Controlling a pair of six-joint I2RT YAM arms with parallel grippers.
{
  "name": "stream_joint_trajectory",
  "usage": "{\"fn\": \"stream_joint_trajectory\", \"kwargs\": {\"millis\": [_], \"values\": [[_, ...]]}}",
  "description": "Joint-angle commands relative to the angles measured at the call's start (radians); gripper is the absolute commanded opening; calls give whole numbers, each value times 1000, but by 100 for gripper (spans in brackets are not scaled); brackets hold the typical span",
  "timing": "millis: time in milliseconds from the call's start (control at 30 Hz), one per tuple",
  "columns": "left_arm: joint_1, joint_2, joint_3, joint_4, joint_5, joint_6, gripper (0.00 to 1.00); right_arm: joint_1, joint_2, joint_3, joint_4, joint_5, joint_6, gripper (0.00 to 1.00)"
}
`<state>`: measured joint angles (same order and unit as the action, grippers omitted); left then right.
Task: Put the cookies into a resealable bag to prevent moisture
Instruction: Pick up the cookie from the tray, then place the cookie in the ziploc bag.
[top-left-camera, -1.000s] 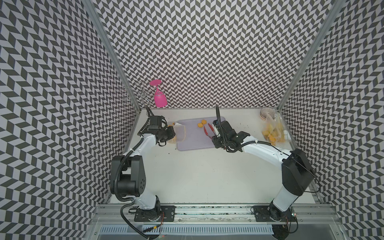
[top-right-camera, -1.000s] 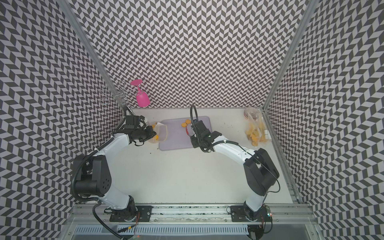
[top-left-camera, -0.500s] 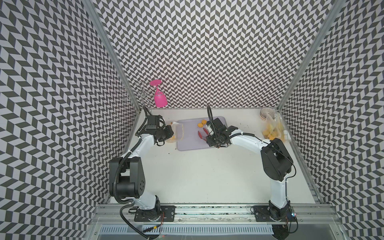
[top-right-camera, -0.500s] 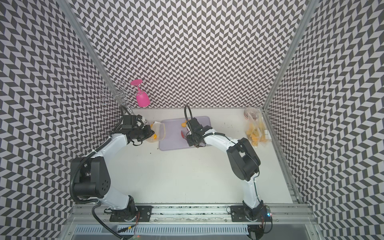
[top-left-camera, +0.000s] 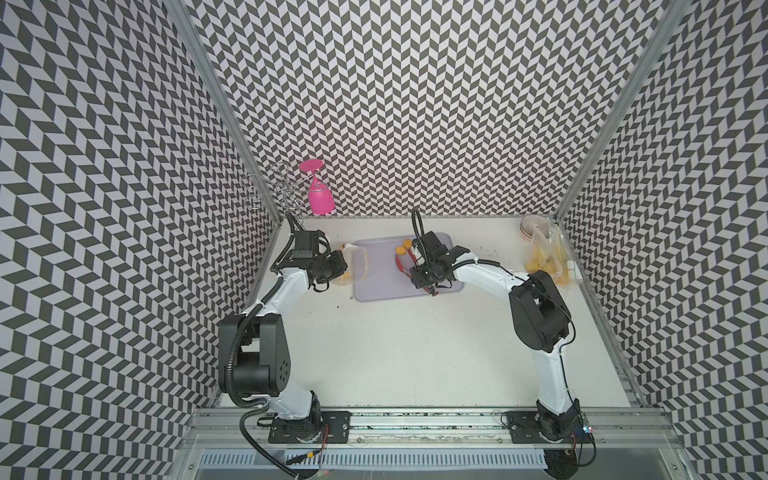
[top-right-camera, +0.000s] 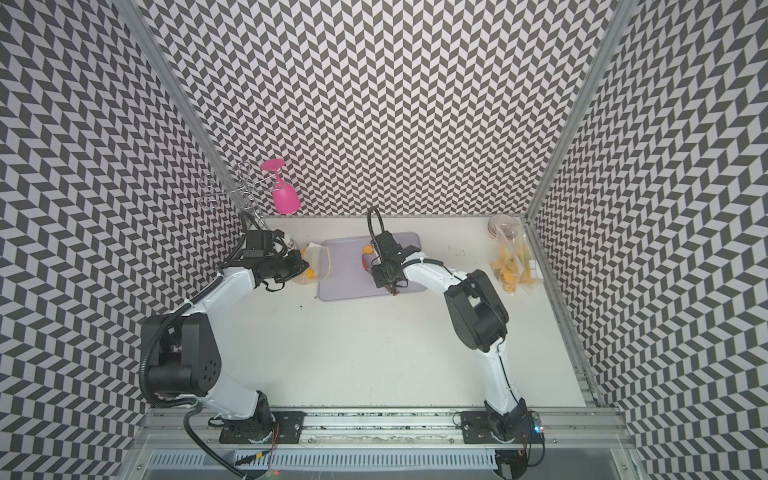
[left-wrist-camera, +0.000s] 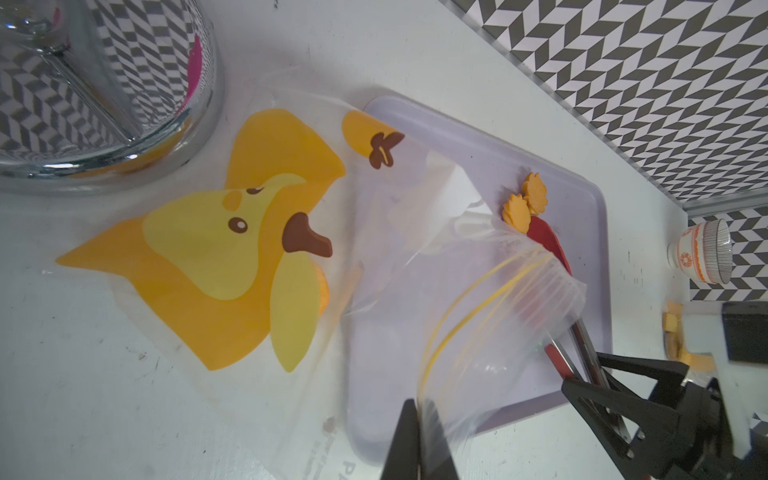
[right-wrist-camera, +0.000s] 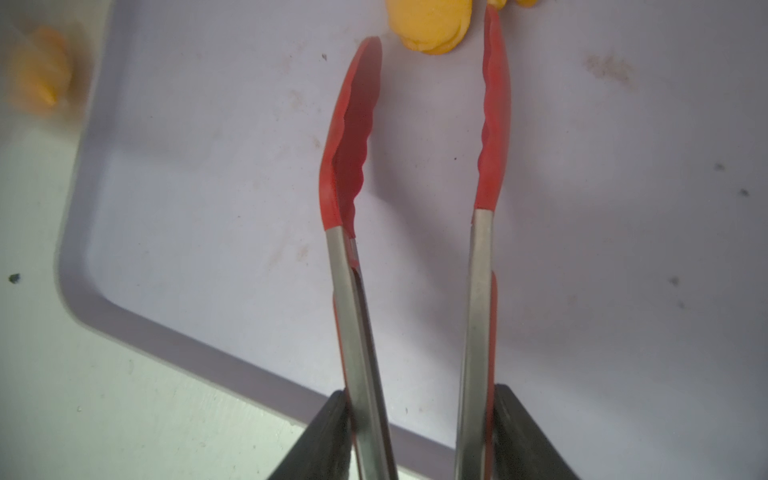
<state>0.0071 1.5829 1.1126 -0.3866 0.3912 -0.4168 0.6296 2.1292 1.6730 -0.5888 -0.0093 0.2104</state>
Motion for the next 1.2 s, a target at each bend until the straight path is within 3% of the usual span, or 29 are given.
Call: {"fn": "stream_joint_trajectory", "kwargs": {"millis": [0,267,467,700,900,1167], "values": [[4,-26,-11,16,13,1,0,-7,33,60,12,-3,-6,52],[2,-24,-13,17,16,1,0,-11,109,159,-25,-16,-25,50],[0,-22,-13,18,20,3,0,-11,94,157,-29,-18,-32,42],[-30,-19,-11,26,42,13,0,-10,-35,63,-13,-12,-33,37],[-66,-8,-2,23,51,19,0,2,-234,-129,54,11,-43,33],[-74,3,2,23,65,19,0,70,-436,-255,74,25,-112,32]]}}
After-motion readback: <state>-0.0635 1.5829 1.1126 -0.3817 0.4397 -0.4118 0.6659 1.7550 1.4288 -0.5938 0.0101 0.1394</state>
